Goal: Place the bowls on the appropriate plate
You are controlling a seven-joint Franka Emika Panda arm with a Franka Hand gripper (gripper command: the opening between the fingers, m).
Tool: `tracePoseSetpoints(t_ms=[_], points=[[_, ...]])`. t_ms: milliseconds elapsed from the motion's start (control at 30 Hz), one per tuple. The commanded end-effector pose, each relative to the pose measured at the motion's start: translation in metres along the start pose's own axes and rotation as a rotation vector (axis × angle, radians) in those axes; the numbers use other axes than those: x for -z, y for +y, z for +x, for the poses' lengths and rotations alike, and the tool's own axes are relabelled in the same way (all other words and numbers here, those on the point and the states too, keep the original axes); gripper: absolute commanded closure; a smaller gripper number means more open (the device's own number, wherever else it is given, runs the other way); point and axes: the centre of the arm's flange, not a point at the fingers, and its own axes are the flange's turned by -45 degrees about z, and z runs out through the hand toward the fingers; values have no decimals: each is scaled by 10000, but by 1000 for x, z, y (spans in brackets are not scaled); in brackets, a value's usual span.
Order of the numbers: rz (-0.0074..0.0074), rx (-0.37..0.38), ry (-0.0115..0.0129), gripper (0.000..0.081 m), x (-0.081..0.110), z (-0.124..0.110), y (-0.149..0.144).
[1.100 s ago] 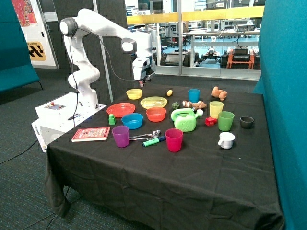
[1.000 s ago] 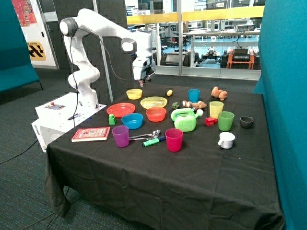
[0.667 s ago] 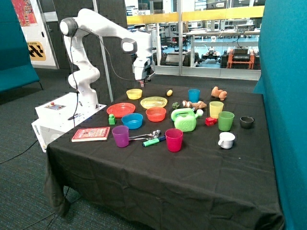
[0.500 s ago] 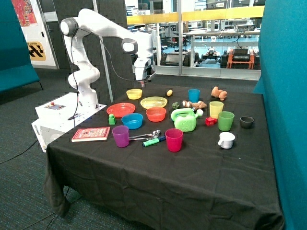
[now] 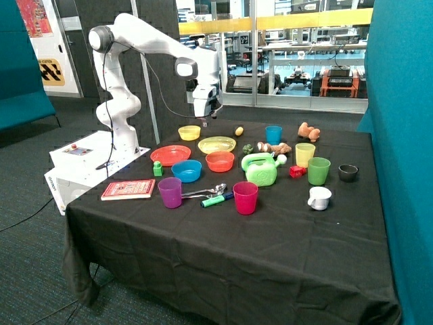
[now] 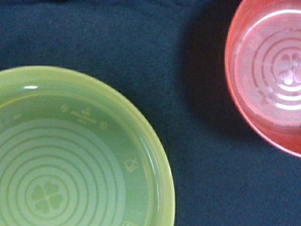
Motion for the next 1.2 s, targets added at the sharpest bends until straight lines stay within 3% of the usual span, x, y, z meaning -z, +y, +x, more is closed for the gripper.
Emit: tracePoseSetpoints(t_ms=[0, 433, 1167], points=[[9, -205, 25, 469, -13, 11, 4], [9, -387, 25, 473, -41, 26, 9], [9, -329, 25, 365, -77, 51, 12]])
